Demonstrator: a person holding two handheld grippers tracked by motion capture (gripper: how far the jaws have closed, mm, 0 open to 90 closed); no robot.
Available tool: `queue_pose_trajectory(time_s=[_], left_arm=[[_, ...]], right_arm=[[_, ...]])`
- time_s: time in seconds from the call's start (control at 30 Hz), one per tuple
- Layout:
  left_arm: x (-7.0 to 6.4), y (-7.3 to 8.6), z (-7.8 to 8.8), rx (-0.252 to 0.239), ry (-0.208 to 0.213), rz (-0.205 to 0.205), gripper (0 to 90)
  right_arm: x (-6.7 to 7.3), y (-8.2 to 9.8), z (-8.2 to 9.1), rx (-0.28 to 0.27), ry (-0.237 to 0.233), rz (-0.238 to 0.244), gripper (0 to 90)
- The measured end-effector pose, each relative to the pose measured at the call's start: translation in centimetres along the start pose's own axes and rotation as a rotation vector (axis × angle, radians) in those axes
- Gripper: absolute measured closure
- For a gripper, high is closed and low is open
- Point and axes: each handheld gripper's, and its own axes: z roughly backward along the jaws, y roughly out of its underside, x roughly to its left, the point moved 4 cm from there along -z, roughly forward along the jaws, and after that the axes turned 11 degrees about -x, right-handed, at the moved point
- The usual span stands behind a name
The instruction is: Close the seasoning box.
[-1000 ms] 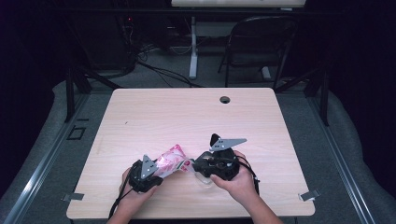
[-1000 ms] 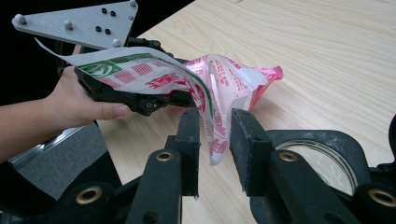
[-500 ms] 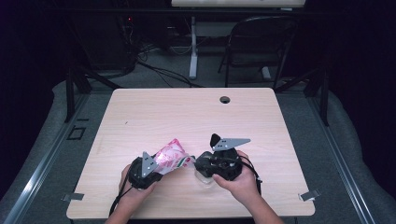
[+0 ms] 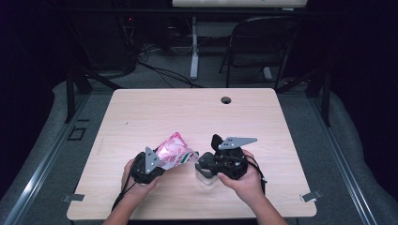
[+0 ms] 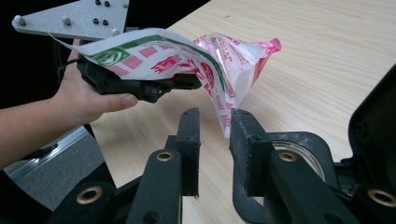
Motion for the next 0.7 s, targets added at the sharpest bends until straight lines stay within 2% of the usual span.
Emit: queue_pose_trajectory(time_s=[0.33, 0.7], left_arm=[[-0.32, -0.15, -0.51, 0.002, -0.002, -0.046, 54.1], [0.0, -0.41, -0.36, -0.005, -0.016, -0.046, 54.2]], right_arm=[[-0.31, 0.01, 0.31, -0.009, 0.012, -0.012, 73.2], [-0.63, 0.12, 0.82, -0.016, 0.022, -0.018, 73.2]])
